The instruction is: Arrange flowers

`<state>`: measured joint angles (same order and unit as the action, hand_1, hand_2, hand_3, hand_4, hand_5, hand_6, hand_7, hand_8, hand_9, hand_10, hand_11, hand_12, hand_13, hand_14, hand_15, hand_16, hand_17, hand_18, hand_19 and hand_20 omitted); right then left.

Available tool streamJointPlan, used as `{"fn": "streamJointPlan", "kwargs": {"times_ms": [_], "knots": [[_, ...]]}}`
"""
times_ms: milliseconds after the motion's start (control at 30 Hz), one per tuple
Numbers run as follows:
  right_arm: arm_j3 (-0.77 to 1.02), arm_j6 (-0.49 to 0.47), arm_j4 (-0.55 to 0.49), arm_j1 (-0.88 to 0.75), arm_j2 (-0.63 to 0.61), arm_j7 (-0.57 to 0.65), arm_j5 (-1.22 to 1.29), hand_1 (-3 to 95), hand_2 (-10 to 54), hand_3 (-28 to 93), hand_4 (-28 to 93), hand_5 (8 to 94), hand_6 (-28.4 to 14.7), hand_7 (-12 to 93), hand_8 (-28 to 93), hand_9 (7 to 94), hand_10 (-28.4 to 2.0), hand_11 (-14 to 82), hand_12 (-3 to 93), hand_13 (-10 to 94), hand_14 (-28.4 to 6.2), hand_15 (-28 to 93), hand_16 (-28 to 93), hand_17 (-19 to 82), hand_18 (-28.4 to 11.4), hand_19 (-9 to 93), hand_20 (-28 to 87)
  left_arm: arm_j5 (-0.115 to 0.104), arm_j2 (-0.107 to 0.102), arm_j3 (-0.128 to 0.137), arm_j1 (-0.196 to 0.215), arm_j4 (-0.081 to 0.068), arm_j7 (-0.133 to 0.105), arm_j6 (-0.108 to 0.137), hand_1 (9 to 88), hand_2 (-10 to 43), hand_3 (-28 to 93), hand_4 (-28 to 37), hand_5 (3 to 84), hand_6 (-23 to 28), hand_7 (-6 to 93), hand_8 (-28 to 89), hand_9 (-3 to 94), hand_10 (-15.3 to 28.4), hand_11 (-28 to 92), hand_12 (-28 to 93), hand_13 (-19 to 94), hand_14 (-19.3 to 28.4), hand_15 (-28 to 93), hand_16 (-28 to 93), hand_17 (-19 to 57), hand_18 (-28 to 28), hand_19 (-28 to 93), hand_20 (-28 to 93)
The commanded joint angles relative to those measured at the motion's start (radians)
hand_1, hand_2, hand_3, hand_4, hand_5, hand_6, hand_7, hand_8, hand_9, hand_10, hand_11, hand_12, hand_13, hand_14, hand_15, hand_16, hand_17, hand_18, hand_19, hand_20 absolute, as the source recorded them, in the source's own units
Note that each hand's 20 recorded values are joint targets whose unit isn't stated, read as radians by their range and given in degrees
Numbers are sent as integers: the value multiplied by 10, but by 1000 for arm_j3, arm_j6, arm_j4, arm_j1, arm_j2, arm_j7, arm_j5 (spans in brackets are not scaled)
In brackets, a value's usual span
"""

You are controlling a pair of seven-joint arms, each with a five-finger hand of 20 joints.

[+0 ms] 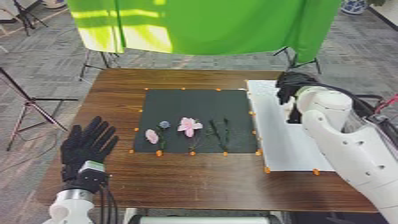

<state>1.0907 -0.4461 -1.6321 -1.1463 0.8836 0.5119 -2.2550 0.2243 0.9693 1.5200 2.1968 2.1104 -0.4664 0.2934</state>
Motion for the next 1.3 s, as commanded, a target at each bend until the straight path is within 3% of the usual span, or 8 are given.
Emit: {"fn": "streamJointPlan", "kwargs": {"times_ms": [33,167,267,433,567,667,867,1300], "knots": [[-10,-54,16,-31,-15,34,-32,556,-95,844,-282,485,13,163,-133,516,-96,70,135,515,-92,274,197,202,-190,671,251,1,7,-1,7,3,5,-11,232,143,714,-283,411,96,147,-82,323,158,254,120,224,165,398,-64,-64,149,341,95],[-10,-64,33,-47,-15,38,-43,564,-95,838,-282,508,15,158,-133,540,-93,74,134,538,-89,274,207,216,-190,696,263,0,6,0,8,3,7,-9,232,143,714,-283,411,96,148,-82,324,158,254,120,225,165,398,-63,-64,149,342,96],[-18,1,56,-65,-21,30,-47,566,-95,835,-283,523,18,159,-132,552,-92,76,134,551,-87,276,212,221,-189,701,266,1,7,-1,8,2,9,-9,233,144,713,-283,412,96,148,-82,323,159,254,120,226,165,399,-63,-64,149,342,96],[-12,64,76,-105,-20,27,-44,618,-95,727,-283,592,35,168,-135,665,-84,109,149,622,-65,233,361,239,-184,714,280,-4,8,-2,10,5,1,-6,233,145,714,-283,412,97,148,-82,324,159,255,120,226,165,400,-64,-64,149,342,96],[-1,110,77,-136,-29,20,-41,629,-95,687,-283,707,39,187,-41,834,-86,51,327,693,-61,226,425,262,-184,720,303,-3,8,-1,14,5,0,-8,233,145,713,-283,412,97,148,-82,324,159,255,120,226,165,401,-64,-64,148,342,96],[1,148,78,-153,-34,10,-49,625,-95,678,-283,775,38,214,-1,895,-85,67,377,719,-62,235,439,274,-186,724,310,-5,12,0,16,6,1,-4,233,146,712,-283,413,97,148,-82,324,160,256,120,226,165,400,-65,-64,149,342,96],[10,204,34,-176,-55,-5,-42,620,-95,683,-283,802,30,223,13,914,-87,75,398,737,-63,237,449,282,-188,728,314,-4,16,0,22,7,1,-3,232,146,713,-283,413,97,149,-83,324,160,257,120,225,165,400,-65,-64,148,343,96],[-38,217,-256,-140,-45,-89,-1,612,-95,714,-283,810,24,226,20,921,-95,73,410,741,-66,238,454,283,-192,727,316,1,20,17,39,13,-2,0,233,146,714,-283,412,97,149,-83,324,159,258,119,225,166,400,-65,-64,148,343,96]]}}
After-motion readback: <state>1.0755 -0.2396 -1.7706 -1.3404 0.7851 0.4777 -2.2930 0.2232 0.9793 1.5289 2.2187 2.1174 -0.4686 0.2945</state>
